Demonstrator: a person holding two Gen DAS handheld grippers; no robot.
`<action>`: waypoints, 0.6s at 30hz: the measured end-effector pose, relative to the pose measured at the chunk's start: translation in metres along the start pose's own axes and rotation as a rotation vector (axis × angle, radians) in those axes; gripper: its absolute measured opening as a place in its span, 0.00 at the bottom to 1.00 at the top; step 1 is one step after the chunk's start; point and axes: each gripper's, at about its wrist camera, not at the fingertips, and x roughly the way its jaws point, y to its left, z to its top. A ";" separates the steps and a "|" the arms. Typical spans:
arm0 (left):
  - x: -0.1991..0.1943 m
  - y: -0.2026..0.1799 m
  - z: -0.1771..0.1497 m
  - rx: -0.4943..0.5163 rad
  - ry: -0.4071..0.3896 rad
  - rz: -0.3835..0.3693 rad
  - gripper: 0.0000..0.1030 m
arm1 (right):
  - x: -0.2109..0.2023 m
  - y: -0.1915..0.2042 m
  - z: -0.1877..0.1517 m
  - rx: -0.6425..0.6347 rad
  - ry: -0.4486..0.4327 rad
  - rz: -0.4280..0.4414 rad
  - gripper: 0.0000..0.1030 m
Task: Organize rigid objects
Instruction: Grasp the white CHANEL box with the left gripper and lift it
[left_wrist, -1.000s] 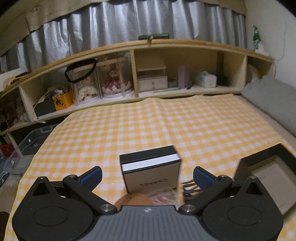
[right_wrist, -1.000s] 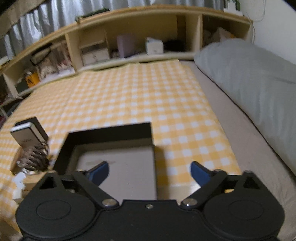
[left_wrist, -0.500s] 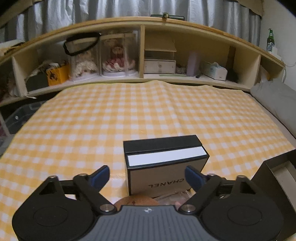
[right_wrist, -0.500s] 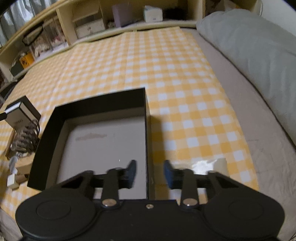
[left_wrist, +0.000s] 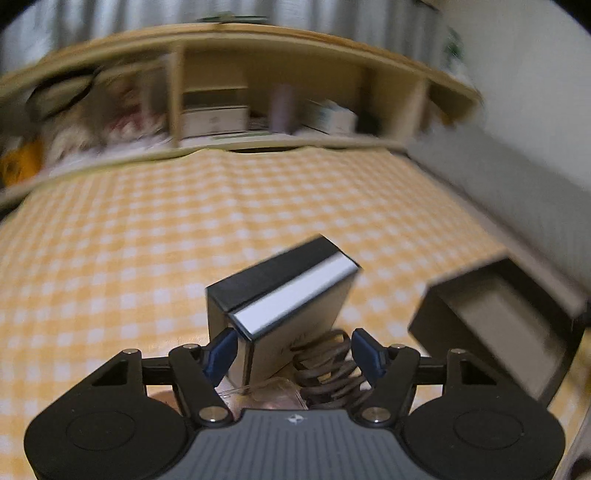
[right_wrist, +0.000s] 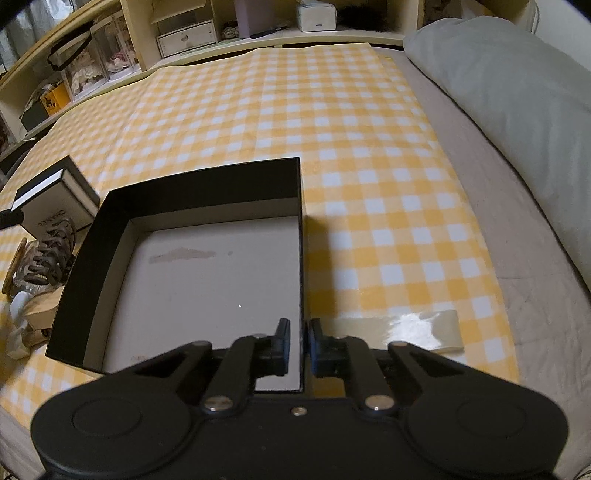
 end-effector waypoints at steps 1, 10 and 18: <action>0.000 -0.008 0.000 0.061 0.007 0.026 0.66 | 0.000 0.000 0.000 -0.003 0.000 0.000 0.11; 0.024 -0.013 0.033 0.461 0.066 0.115 0.67 | 0.002 -0.002 0.001 -0.007 0.003 -0.018 0.05; 0.066 -0.001 0.068 0.445 0.202 -0.014 0.79 | 0.005 0.000 0.002 0.002 -0.003 0.013 0.06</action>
